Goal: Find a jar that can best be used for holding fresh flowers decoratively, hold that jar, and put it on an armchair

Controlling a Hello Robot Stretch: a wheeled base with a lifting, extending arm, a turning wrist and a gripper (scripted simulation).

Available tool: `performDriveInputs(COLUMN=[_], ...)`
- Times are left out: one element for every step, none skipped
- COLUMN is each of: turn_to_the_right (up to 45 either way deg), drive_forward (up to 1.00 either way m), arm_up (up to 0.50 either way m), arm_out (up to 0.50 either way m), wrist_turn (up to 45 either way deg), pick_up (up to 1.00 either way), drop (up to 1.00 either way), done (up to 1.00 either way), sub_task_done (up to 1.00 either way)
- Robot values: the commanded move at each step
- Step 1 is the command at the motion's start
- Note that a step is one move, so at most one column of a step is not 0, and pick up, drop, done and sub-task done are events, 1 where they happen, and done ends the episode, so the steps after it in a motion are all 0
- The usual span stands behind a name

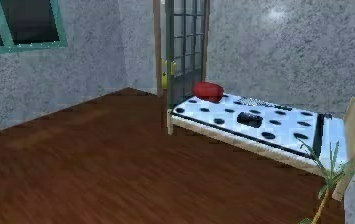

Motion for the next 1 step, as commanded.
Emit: performDriveInputs(turn_to_the_right=[-45.0], drive_forward=[0.0], arm_up=[0.0], arm_out=[0.0], wrist_turn=[0.0], pick_up=[0.0], drop=[0.0], done=[0.0], sub_task_done=[0.0])
